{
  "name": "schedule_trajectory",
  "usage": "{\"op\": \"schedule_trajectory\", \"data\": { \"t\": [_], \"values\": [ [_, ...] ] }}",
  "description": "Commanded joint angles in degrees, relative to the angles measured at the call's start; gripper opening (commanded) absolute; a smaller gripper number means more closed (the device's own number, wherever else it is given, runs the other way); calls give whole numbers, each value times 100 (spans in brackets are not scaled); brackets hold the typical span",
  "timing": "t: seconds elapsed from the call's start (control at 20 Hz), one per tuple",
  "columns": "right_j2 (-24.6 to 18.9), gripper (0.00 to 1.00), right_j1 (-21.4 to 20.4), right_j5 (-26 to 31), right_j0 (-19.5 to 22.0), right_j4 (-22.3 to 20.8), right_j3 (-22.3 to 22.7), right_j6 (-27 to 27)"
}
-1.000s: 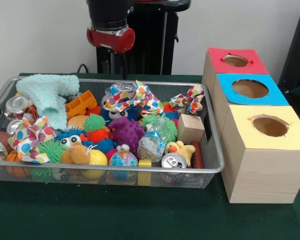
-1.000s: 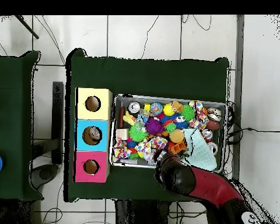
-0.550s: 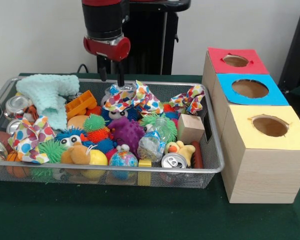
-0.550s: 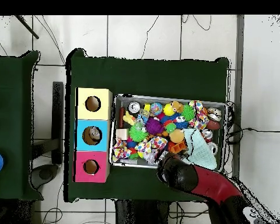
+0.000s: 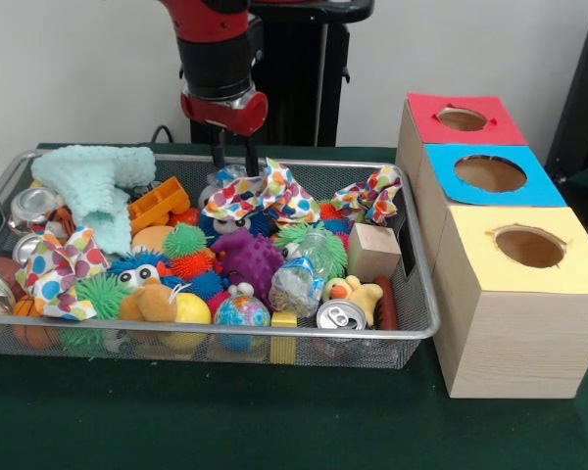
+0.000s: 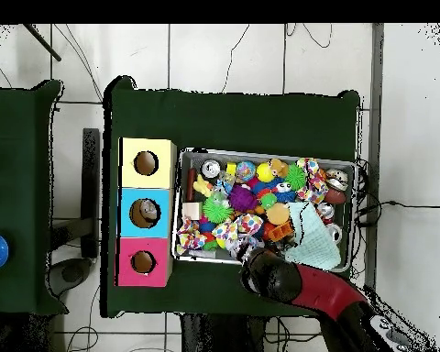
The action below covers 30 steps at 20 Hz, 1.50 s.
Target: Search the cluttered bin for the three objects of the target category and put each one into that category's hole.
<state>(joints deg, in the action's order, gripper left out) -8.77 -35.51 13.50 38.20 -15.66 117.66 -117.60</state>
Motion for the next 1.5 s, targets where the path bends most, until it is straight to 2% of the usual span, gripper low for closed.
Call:
{"op": "schedule_trajectory", "data": {
  "t": [0.05, 0.35, 0.7, 1.5],
  "values": [
    [211, 100, 292, 8, -210, -328, -826, -139],
    [334, 100, 365, -32, -322, -356, -876, -157],
    [181, 100, 404, -20, -190, -307, -922, -46],
    [-140, 100, 986, -514, 105, -346, -1034, -38]
  ]
}}
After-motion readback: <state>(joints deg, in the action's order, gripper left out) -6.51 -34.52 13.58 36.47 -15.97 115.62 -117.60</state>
